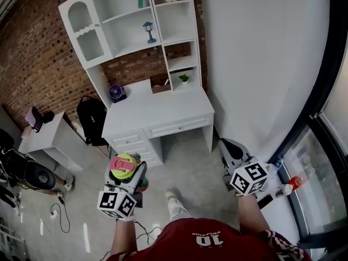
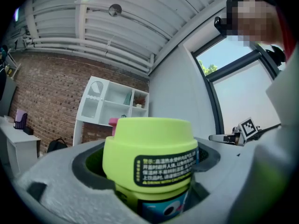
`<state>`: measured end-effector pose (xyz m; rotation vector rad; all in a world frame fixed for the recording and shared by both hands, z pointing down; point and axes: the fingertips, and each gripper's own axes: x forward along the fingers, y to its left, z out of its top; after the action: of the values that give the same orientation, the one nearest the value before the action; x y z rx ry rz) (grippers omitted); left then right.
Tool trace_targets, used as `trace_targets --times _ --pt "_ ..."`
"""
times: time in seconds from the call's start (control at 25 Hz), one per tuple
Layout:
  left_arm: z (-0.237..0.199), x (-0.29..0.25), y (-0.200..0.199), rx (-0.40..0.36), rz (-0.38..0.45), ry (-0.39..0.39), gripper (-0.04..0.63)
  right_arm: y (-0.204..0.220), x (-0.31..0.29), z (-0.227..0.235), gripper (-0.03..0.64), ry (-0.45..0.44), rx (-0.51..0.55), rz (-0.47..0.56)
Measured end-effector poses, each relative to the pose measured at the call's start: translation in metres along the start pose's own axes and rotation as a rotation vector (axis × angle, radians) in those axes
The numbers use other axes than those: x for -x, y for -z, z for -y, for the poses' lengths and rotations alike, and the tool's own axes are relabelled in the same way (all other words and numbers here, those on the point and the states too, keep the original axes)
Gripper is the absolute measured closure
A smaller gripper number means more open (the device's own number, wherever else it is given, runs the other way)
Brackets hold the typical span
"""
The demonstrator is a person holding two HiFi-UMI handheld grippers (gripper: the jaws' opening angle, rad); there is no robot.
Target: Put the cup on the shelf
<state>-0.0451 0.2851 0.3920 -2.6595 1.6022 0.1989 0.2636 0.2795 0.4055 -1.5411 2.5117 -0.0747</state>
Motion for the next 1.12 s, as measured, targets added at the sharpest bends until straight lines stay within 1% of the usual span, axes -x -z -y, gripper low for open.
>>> trace_targets --times 0.08,0.24,0.6,0.76,0.88,1.04,1.12 --pt "-0.002 -0.002 0.000 -0.001 -0.001 -0.002 0.127 0.000 -0.002 0.000 0.614 -0.006 -0.006 -0.003" --pt "-0.002 -0.010 0.001 -0.009 -0.011 0.006 0.127 -0.002 -0.006 0.002 0.614 -0.031 -0.062 0.010" --pt "-0.020 -0.037 0.006 0.008 -0.001 0.017 0.127 0.001 -0.031 0.008 0.614 -0.040 -0.061 0.011" --pt "-0.036 -0.055 0.009 0.017 0.004 0.028 0.127 0.006 -0.056 0.013 0.614 -0.045 -0.058 0.011" --pt "-0.052 -0.074 0.016 0.011 -0.009 0.032 0.127 0.012 -0.080 0.020 0.614 -0.042 -0.057 0.011" --pt "-0.078 -0.112 0.020 0.031 -0.021 0.028 0.127 0.015 -0.126 0.035 0.614 -0.043 -0.057 0.001" --pt "-0.089 -0.131 0.017 0.026 -0.015 0.034 0.127 0.012 -0.153 0.038 0.614 -0.055 -0.046 -0.005"
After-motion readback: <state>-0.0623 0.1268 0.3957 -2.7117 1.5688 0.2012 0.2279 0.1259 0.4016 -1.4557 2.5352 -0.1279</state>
